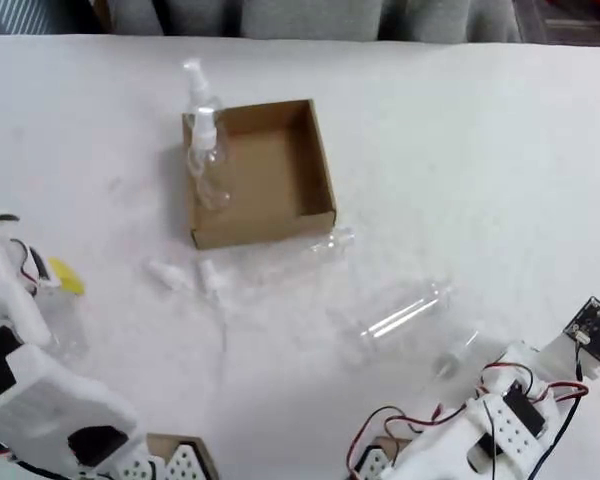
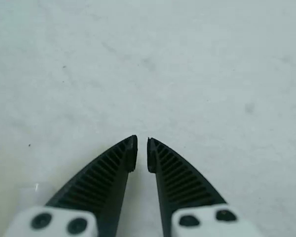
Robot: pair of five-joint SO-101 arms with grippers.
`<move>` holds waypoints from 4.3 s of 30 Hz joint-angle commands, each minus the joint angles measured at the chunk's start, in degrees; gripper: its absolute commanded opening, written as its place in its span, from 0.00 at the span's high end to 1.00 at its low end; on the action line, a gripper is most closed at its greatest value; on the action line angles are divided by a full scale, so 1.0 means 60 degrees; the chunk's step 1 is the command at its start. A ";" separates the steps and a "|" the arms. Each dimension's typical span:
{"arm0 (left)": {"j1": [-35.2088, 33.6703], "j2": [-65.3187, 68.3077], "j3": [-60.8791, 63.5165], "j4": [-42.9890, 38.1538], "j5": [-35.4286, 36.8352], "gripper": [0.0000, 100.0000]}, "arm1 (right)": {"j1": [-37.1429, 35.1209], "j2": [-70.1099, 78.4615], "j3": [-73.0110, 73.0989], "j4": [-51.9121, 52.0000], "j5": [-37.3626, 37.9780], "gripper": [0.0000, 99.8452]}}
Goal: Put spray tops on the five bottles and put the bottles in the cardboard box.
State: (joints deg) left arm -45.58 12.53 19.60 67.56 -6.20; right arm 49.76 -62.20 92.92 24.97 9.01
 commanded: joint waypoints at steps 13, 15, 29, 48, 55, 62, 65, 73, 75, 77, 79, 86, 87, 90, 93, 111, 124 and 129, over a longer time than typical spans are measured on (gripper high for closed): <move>0.0286 -0.0066 -0.1817 0.0850 0.0044 0.73 | -0.0037 -0.0110 -0.0044 -0.0168 0.0117 0.99; 0.0286 0.0022 -0.1802 0.0703 0.0044 0.74 | -0.0037 -0.0110 -0.0044 -0.0168 0.0132 0.99; 0.0872 -0.0007 -0.0205 -0.0850 0.0132 0.74 | -0.0022 -0.0110 -0.0044 -0.0168 0.0147 0.99; 0.1062 -0.0930 -0.0513 -0.0396 0.0073 0.98 | -0.0037 -0.0110 -0.0044 -0.0168 0.0147 0.99; 0.1634 -0.3363 -0.0410 0.0410 0.0117 0.98 | -0.0037 -0.0110 -0.0044 -0.0168 0.0147 0.99; 0.1429 -0.4300 -0.0396 0.0366 0.0132 0.98 | 0.0007 -0.0110 -0.0044 -0.0168 0.0103 0.99; 0.0886 -0.4300 -0.0410 0.0059 0.0132 0.98 | -0.0051 -0.0125 -0.0117 -0.0168 0.0103 0.99; -0.1370 -0.4286 -0.0396 -0.1201 0.0073 0.98 | -0.1810 -0.1853 -0.1245 0.0916 0.0190 0.99; -0.1810 -0.4286 -0.0308 -0.1333 0.0073 0.98 | -0.2864 -0.2703 -0.1934 0.2161 0.0220 0.98; -0.2147 -0.4300 -0.0015 -0.1714 0.0073 0.98 | -0.4183 -0.3597 -0.2681 0.3348 0.0484 0.97; -0.2381 -0.4300 0.0425 -0.2168 0.0073 0.98 | -0.5590 -0.4359 -0.3575 0.4491 0.0454 0.95; -0.3377 -0.4374 0.1729 -0.4234 0.0059 0.98 | -1.0791 -0.4579 -0.4982 0.5341 0.0396 0.95; -0.3538 -0.4374 0.1846 -0.4484 0.0059 0.98 | -1.1363 -0.4315 -0.4982 0.5179 0.0396 0.95; -0.3905 -0.4374 0.2007 -0.4967 0.0059 0.98 | -1.2667 -0.3216 -0.4982 0.4462 0.0396 0.95; -0.4256 -0.4374 0.1978 -0.5201 0.0059 0.98 | -1.3546 -0.1575 -0.4982 0.3538 0.0322 0.95; -0.4769 -0.4374 0.1949 -0.5670 0.0059 0.98 | -1.6330 0.6396 -0.7751 0.1267 -0.1612 0.84; -0.4725 -0.4374 0.1963 -0.5670 0.0073 0.98 | -1.6579 1.0000 -1.0227 0.1267 -0.1905 0.84; -0.4725 -0.4374 0.1963 -0.5670 0.0073 0.98 | -1.6593 1.0952 -1.0960 0.1282 -0.1846 0.84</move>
State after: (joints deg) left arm -73.71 -10.07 32.18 35.30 -6.20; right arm -49.41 2.51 31.38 33.23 -1.89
